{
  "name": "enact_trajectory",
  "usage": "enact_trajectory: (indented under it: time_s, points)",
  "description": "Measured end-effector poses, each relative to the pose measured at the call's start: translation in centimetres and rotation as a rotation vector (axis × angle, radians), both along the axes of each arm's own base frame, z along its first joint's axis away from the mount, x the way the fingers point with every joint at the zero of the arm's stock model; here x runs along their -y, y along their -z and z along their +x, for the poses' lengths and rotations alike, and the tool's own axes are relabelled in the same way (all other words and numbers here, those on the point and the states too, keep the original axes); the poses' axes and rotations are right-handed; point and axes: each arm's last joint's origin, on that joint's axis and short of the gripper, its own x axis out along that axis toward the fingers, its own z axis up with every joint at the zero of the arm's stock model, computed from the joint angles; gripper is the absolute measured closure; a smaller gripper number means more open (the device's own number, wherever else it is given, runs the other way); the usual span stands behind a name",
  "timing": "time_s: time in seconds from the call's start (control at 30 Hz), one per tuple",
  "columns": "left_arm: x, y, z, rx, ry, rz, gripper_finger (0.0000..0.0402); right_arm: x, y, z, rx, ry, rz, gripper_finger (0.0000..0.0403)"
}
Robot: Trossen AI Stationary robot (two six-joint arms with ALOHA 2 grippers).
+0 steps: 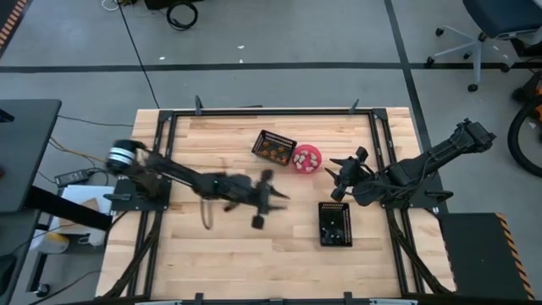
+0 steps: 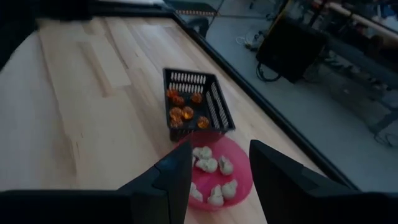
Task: Sort Halloween decoration
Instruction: Return to Home Position
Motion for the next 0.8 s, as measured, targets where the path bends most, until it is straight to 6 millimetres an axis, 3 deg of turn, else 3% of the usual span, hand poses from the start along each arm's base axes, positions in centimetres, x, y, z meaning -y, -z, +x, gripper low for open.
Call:
enact_trajectory:
  time_s: [0.13,0.4,0.6,0.8]
  points:
    - [-2.0,-1.7,-4.4,0.101,-0.055,-0.066,0.0285,0.3,-1.4,-0.7,0.054,-0.047,-0.001,0.0248]
    - [-5.2,-2.6,-11.2,0.156,-0.160,-0.108,0.0285,2.0,-4.9,-4.5,0.244,-0.094,0.040,0.0281]
    - [-7.0,-2.7,-15.2,0.244,-0.243,-0.148,0.0285,2.7,-4.1,-6.1,0.330,-0.171,0.004,0.0293]
    - [-7.6,-3.1,-18.5,0.328,-0.255,-0.198,0.0285,3.9,-3.8,-8.6,0.466,-0.169,0.025,0.0294]
